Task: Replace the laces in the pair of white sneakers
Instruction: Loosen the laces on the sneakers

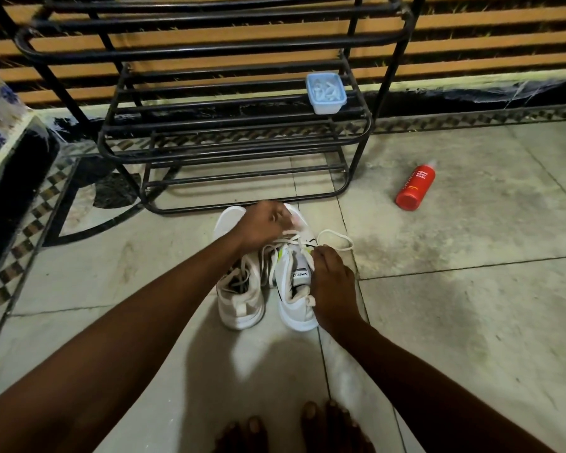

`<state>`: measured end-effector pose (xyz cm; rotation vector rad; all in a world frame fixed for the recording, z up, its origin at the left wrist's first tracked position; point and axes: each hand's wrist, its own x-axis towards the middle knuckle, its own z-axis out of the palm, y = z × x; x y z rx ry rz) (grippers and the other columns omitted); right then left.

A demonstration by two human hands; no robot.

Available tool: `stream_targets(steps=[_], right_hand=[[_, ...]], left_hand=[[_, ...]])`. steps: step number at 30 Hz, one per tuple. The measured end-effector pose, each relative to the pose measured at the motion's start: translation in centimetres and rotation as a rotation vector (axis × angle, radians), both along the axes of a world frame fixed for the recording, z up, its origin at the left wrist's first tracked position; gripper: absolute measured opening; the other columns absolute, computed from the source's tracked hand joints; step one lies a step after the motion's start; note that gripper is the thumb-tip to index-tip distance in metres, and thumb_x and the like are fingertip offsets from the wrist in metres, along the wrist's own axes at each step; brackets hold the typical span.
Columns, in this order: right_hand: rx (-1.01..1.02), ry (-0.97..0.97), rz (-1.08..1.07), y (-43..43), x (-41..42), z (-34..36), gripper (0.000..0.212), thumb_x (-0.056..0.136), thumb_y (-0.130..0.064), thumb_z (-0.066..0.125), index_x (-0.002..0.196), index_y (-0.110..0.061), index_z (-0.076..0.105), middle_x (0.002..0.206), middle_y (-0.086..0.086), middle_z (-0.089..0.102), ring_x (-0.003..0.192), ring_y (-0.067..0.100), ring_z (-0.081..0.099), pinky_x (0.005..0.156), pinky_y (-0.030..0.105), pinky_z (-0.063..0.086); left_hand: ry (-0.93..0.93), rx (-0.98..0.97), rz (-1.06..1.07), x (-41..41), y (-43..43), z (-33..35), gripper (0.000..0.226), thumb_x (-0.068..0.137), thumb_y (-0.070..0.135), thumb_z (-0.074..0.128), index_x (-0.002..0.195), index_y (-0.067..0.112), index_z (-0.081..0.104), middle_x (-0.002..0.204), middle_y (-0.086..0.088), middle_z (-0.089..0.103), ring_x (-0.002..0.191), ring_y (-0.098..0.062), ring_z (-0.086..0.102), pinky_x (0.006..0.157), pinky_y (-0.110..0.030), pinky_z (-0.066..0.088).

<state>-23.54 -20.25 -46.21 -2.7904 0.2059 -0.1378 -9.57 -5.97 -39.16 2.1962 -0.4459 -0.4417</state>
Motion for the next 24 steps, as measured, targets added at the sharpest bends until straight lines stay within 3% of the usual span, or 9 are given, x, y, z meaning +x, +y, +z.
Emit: stream_targets(steps=[3,6,9,12,14,17,20,24], right_hand=[[-0.022,0.005,-0.018,0.2,0.0,0.0,0.045,0.087,-0.01,0.059,0.133,-0.011,0.056,0.139,0.007,0.054,0.13,0.024,0.052,0.09,0.04,0.051],[-0.035,0.005,-0.025,0.2,0.0,0.0,0.048,0.085,-0.009,0.062,0.132,-0.011,0.056,0.138,0.007,0.054,0.129,0.024,0.052,0.092,0.041,0.048],[-0.039,0.01,-0.038,0.2,-0.1,-0.1,0.051,0.083,-0.008,0.066,0.133,-0.012,0.056,0.138,0.006,0.054,0.129,0.023,0.052,0.093,0.039,0.046],[-0.033,0.011,-0.051,0.3,0.0,-0.2,0.05,0.085,-0.011,0.069,0.133,-0.012,0.056,0.137,0.006,0.055,0.127,0.023,0.053,0.093,0.038,0.046],[-0.032,0.016,-0.054,0.3,0.0,-0.2,0.049,0.086,-0.013,0.069,0.133,-0.012,0.056,0.137,0.006,0.055,0.128,0.023,0.053,0.094,0.038,0.046],[-0.027,0.008,-0.06,0.3,0.0,-0.1,0.046,0.089,-0.012,0.064,0.134,-0.013,0.056,0.138,0.006,0.054,0.129,0.022,0.052,0.095,0.039,0.046],[-0.036,0.012,-0.059,0.3,-0.1,-0.1,0.048,0.088,-0.012,0.06,0.136,-0.015,0.053,0.14,0.003,0.052,0.132,0.02,0.049,0.095,0.039,0.045],[-0.04,0.012,-0.083,0.3,-0.1,-0.3,0.046,0.092,-0.021,0.062,0.137,-0.015,0.053,0.14,0.002,0.052,0.131,0.018,0.05,0.092,0.037,0.045]], left_hand=[[-0.25,0.333,-0.185,-0.2,-0.4,-0.4,0.008,0.085,0.019,0.082,0.083,0.012,0.08,0.094,0.001,0.063,0.092,-0.016,0.064,0.067,-0.015,0.037],[-0.391,0.452,-0.188,0.0,-0.9,-0.7,0.008,0.089,0.011,0.077,0.092,0.003,0.077,0.105,-0.008,0.051,0.097,-0.024,0.06,0.068,-0.018,0.039],[-0.514,0.512,-0.207,0.1,-1.1,-0.7,0.02,0.09,0.023,0.078,0.095,0.004,0.077,0.109,-0.012,0.048,0.099,-0.027,0.055,0.073,-0.028,0.044],[-0.467,0.532,-0.259,-0.5,-1.3,-0.7,0.036,0.088,0.047,0.076,0.096,0.012,0.08,0.113,-0.012,0.048,0.108,-0.029,0.046,0.084,-0.032,0.041],[-0.4,0.558,-0.248,-0.7,-1.4,-0.7,0.036,0.087,0.049,0.075,0.099,0.015,0.08,0.118,-0.01,0.046,0.114,-0.029,0.042,0.094,-0.038,0.043],[-0.401,0.65,-0.257,-0.7,-1.9,-0.6,0.029,0.092,0.041,0.072,0.107,0.016,0.076,0.126,-0.009,0.046,0.12,-0.031,0.04,0.099,-0.044,0.041],[-0.399,0.721,-0.298,-0.9,-2.0,-1.1,0.028,0.098,0.021,0.062,0.123,0.007,0.06,0.131,-0.016,0.052,0.124,-0.037,0.049,0.101,-0.048,0.045],[-0.361,0.624,-0.234,-1.5,-1.9,-1.5,0.032,0.097,0.01,0.053,0.125,-0.001,0.042,0.123,-0.028,0.06,0.111,-0.046,0.061,0.086,-0.044,0.049]])
